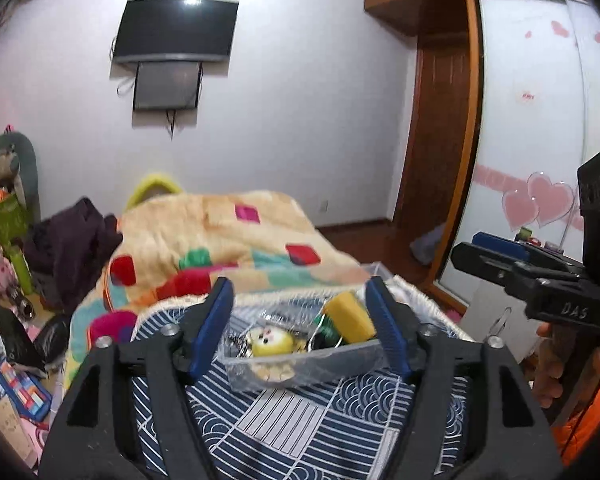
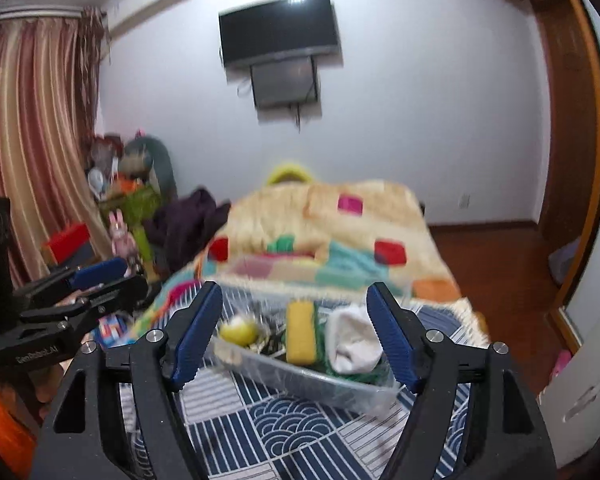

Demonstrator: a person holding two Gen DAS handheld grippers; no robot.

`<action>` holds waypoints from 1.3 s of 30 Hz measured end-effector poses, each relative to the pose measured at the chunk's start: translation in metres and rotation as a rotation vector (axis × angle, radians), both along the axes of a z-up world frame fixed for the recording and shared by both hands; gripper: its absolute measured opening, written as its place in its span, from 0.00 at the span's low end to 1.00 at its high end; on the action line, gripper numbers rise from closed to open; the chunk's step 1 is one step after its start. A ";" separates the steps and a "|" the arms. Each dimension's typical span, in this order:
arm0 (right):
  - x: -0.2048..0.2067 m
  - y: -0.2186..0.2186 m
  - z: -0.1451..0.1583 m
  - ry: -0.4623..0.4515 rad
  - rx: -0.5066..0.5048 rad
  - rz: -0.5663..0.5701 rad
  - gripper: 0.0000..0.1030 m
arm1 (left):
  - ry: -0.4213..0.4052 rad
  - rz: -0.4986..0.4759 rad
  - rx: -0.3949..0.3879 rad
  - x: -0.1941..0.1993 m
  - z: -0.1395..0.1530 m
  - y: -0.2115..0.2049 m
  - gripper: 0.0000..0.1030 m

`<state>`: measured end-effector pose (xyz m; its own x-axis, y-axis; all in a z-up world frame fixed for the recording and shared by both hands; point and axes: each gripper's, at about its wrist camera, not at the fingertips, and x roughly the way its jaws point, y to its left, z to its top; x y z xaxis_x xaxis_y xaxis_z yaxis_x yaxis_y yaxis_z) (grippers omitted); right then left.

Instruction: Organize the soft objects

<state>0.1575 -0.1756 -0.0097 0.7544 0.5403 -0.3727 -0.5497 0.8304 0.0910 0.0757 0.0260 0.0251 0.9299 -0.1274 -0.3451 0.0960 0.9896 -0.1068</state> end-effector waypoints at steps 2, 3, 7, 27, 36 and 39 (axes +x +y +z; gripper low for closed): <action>-0.010 -0.005 0.009 -0.036 0.020 -0.007 0.80 | -0.037 0.006 0.018 -0.010 0.007 -0.005 0.75; -0.015 -0.007 0.012 -0.056 0.028 -0.015 0.84 | -0.052 0.003 0.025 -0.015 0.010 -0.007 0.82; -0.027 -0.010 0.023 -0.112 0.047 -0.034 0.89 | -0.102 0.031 0.026 -0.031 0.021 -0.011 0.96; -0.044 -0.021 0.021 -0.156 0.074 -0.073 1.00 | -0.144 0.043 0.030 -0.046 0.026 -0.016 1.00; -0.048 -0.022 0.022 -0.164 0.078 -0.075 1.00 | -0.140 0.039 0.029 -0.047 0.026 -0.018 1.00; -0.047 -0.022 0.022 -0.161 0.078 -0.073 1.00 | -0.139 0.038 0.032 -0.048 0.027 -0.018 1.00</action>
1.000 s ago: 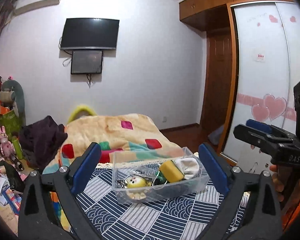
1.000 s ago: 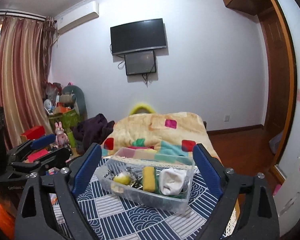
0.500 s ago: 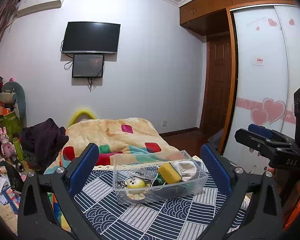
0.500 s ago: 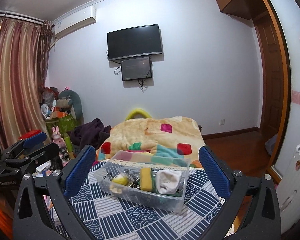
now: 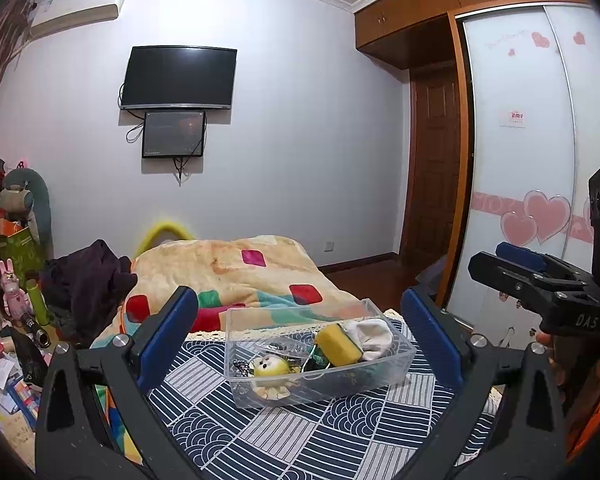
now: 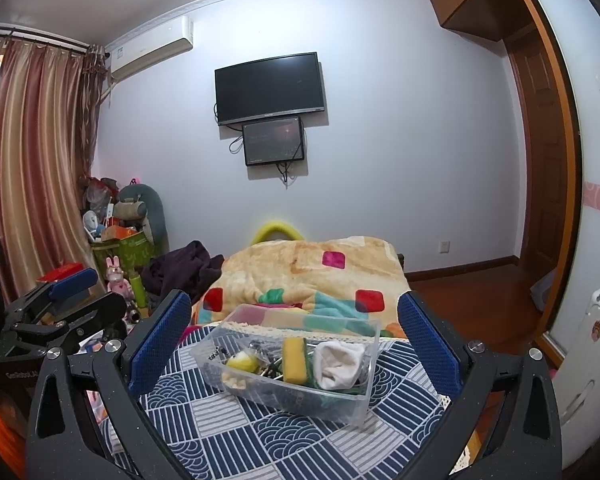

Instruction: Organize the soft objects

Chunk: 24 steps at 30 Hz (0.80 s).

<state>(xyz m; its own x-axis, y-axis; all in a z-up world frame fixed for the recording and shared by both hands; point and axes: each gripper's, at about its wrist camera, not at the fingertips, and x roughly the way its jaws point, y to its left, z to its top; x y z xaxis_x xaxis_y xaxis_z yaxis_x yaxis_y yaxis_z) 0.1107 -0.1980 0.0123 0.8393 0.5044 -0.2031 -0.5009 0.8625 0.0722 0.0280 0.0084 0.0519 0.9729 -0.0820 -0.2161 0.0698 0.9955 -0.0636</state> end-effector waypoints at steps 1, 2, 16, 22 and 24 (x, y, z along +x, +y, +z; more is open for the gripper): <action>0.000 0.000 0.000 0.000 -0.001 0.001 1.00 | -0.001 -0.001 0.000 0.000 0.000 0.000 1.00; 0.000 0.000 0.000 0.000 -0.002 0.002 1.00 | 0.000 0.000 -0.001 0.000 0.000 0.000 1.00; -0.002 0.002 0.002 -0.007 -0.009 0.007 1.00 | 0.007 -0.003 0.001 0.001 0.000 0.002 1.00; -0.002 0.002 0.002 -0.007 -0.008 0.007 1.00 | 0.012 0.000 -0.005 0.002 -0.001 0.007 1.00; -0.002 0.002 0.002 -0.007 -0.008 0.008 1.00 | 0.013 0.000 -0.003 0.003 -0.001 0.008 1.00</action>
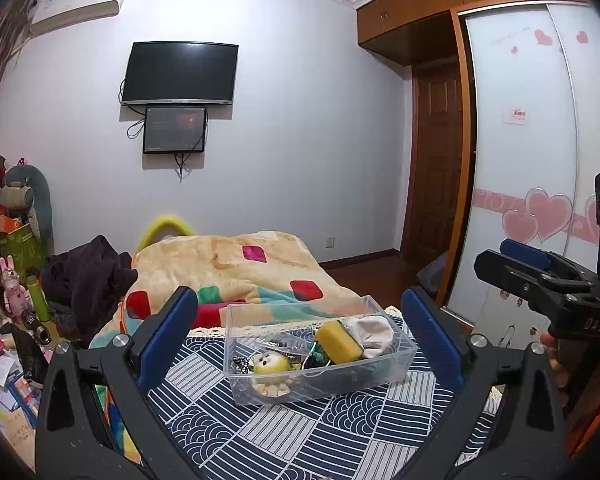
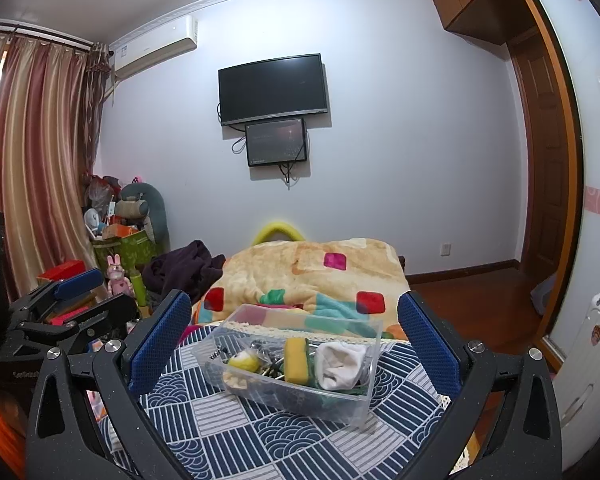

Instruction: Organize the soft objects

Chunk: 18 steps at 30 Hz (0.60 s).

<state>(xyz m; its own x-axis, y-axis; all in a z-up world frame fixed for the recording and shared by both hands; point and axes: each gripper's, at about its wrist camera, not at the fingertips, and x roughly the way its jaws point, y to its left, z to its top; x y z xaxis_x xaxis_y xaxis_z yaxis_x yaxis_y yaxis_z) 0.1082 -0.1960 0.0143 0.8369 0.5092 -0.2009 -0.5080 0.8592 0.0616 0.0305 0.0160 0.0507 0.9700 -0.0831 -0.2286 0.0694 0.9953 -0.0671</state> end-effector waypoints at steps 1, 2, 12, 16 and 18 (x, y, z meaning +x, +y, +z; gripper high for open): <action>0.000 0.000 0.000 -0.001 0.000 0.000 1.00 | 0.000 0.000 -0.001 0.000 0.000 -0.001 1.00; 0.000 0.000 0.000 0.000 0.000 0.000 1.00 | 0.000 -0.001 -0.001 0.000 0.000 -0.001 1.00; 0.000 0.000 0.001 -0.003 -0.002 0.000 1.00 | 0.004 -0.028 0.005 -0.001 -0.002 -0.001 1.00; 0.000 -0.001 0.000 0.001 -0.003 0.001 1.00 | 0.003 -0.021 0.013 -0.003 -0.002 -0.004 1.00; 0.000 -0.001 0.000 0.002 -0.004 0.001 1.00 | 0.002 -0.018 0.014 -0.003 -0.002 -0.006 1.00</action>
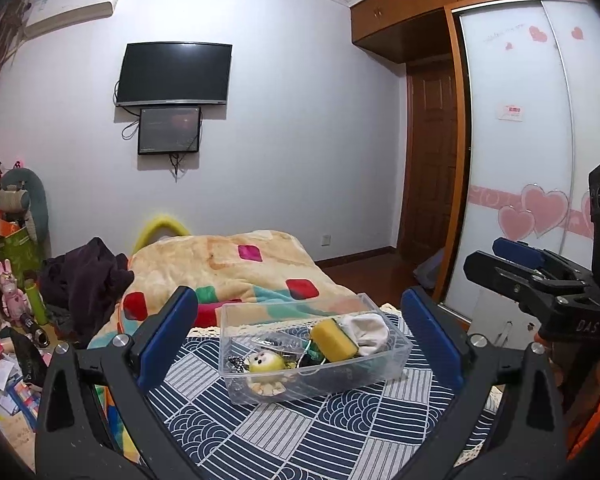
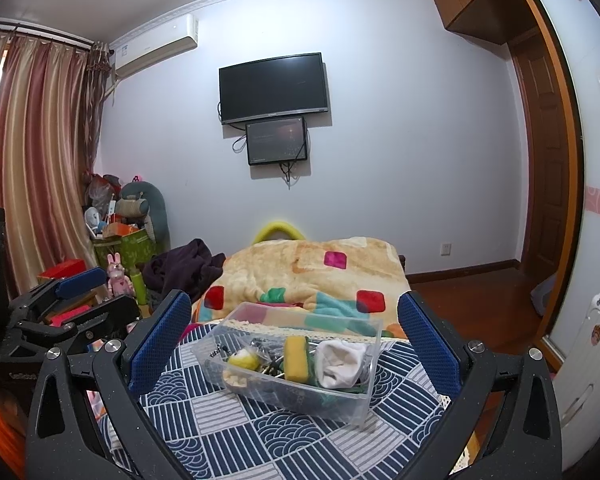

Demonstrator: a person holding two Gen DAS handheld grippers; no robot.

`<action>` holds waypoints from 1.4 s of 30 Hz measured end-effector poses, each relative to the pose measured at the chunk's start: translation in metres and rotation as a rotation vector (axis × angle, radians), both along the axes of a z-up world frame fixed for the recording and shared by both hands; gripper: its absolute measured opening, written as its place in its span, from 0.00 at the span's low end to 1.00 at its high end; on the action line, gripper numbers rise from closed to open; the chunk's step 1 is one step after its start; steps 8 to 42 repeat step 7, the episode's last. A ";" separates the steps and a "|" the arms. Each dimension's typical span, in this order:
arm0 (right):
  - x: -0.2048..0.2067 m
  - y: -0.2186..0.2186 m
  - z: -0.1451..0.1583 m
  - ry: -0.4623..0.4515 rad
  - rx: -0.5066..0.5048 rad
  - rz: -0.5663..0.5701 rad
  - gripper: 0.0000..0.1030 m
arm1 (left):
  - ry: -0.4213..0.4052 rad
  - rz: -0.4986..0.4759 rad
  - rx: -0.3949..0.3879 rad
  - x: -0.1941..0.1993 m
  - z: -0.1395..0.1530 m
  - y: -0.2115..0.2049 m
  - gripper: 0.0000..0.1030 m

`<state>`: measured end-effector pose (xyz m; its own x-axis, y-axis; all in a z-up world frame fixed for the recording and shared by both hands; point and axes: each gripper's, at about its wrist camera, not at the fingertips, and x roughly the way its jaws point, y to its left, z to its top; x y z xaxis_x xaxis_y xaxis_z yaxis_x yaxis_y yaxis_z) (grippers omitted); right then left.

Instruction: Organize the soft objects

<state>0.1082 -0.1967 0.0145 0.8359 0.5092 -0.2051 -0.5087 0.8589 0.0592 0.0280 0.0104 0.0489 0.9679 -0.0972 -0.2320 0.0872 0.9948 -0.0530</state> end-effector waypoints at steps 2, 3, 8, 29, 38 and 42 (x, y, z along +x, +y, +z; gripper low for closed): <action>0.001 0.000 0.000 0.003 0.000 0.002 1.00 | 0.004 -0.014 -0.003 0.000 0.000 -0.001 1.00; 0.001 0.000 0.000 0.004 -0.001 0.001 1.00 | 0.005 -0.013 -0.004 0.000 0.000 -0.002 1.00; 0.002 0.001 0.000 0.002 -0.009 0.002 1.00 | 0.012 -0.019 -0.010 0.001 -0.001 -0.002 1.00; 0.002 0.001 0.000 0.002 -0.009 0.002 1.00 | 0.012 -0.019 -0.010 0.001 -0.001 -0.002 1.00; 0.002 0.001 0.000 0.002 -0.009 0.002 1.00 | 0.012 -0.019 -0.010 0.001 -0.001 -0.002 1.00; 0.002 0.001 0.000 0.002 -0.009 0.002 1.00 | 0.012 -0.019 -0.010 0.001 -0.001 -0.002 1.00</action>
